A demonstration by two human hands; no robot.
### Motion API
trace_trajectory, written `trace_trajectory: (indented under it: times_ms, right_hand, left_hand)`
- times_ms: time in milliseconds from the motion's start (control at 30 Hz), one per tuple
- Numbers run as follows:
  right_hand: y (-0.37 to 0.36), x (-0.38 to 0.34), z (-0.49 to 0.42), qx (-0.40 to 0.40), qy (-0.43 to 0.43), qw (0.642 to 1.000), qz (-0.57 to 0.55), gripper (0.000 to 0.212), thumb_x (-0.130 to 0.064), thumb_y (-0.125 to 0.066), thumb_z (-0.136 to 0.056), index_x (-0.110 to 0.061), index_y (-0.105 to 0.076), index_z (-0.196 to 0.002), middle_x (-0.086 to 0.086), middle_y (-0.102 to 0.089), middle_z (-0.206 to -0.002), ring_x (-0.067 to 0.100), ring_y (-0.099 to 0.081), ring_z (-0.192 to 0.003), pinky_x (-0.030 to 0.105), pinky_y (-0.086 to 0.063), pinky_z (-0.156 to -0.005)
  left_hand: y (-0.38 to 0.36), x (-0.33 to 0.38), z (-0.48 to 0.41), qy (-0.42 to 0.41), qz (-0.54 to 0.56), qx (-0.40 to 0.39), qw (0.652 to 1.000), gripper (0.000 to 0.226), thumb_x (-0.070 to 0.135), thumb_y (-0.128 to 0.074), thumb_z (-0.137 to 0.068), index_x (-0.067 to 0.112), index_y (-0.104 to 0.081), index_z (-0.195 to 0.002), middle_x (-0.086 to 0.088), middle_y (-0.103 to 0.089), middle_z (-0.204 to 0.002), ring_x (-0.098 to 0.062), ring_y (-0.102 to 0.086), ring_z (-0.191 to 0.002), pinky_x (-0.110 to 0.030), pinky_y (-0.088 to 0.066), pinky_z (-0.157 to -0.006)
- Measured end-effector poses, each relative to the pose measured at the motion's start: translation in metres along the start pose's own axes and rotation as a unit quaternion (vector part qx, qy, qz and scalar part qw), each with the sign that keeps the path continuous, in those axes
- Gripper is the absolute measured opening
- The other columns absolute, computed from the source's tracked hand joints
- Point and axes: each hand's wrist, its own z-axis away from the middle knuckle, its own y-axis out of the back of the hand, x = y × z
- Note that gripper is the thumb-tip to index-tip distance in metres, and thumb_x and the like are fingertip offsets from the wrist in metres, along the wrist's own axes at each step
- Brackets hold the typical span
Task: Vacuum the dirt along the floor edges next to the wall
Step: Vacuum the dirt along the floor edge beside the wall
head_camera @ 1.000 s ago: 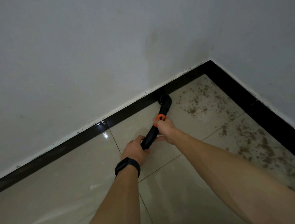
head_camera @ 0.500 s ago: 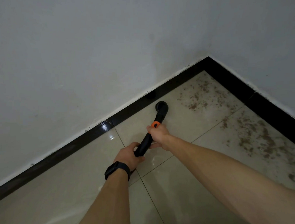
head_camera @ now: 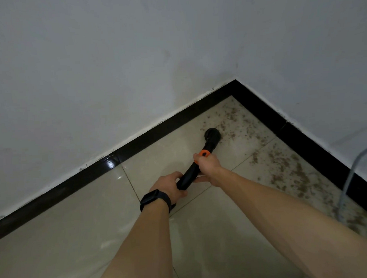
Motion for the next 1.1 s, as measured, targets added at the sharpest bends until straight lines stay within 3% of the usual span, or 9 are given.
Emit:
trace_trajectory:
  times_ms: [467, 700, 867, 1100]
  right_hand:
    - [-0.021, -0.014, -0.02, -0.023, -0.001, 0.999, 0.024, 0.041, -0.027, -0.061, -0.103, -0.013, -0.039, -0.134, 0.016, -0.06, -0.118, 0.032, -0.069, -0.098, 0.048, -0.065, -0.063]
    - [-0.023, -0.02, -0.032, -0.02, 0.005, 0.999, 0.032, 0.04, -0.028, -0.063, -0.102, -0.012, -0.042, -0.133, 0.016, -0.06, -0.12, 0.033, -0.068, -0.098, 0.048, -0.065, -0.062]
    - [-0.027, -0.03, -0.041, -0.001, 0.016, 0.999, 0.047, 0.041, -0.031, -0.064, -0.101, -0.012, -0.043, -0.131, 0.017, -0.06, -0.119, 0.035, -0.068, -0.099, 0.058, -0.064, -0.073]
    - [-0.022, -0.036, -0.049, 0.011, 0.024, 0.999, 0.047, 0.04, -0.03, -0.065, -0.1, -0.011, -0.046, -0.13, 0.015, -0.06, -0.116, 0.034, -0.067, -0.099, 0.057, -0.064, -0.073]
  left_hand:
    - [0.001, -0.014, -0.015, 0.029, 0.053, 0.024, 0.998, 0.054, 0.029, -0.072, -0.087, 0.033, -0.049, -0.136, -0.005, -0.064, -0.111, -0.021, -0.06, -0.093, -0.032, -0.052, -0.083]
    - [-0.002, -0.013, -0.021, 0.024, 0.049, 0.045, 0.998, 0.053, 0.032, -0.068, -0.09, 0.035, -0.046, -0.137, -0.006, -0.066, -0.115, -0.025, -0.063, -0.099, -0.039, -0.055, -0.088]
    - [0.0, -0.01, -0.027, 0.008, 0.051, 0.065, 0.997, 0.05, 0.032, -0.062, -0.094, 0.035, -0.044, -0.141, -0.005, -0.064, -0.119, -0.024, -0.061, -0.104, -0.039, -0.054, -0.09]
    - [0.001, -0.003, -0.034, -0.007, 0.057, 0.067, 0.996, 0.049, 0.032, -0.061, -0.095, 0.035, -0.045, -0.141, -0.005, -0.064, -0.118, -0.024, -0.061, -0.102, -0.039, -0.053, -0.088]
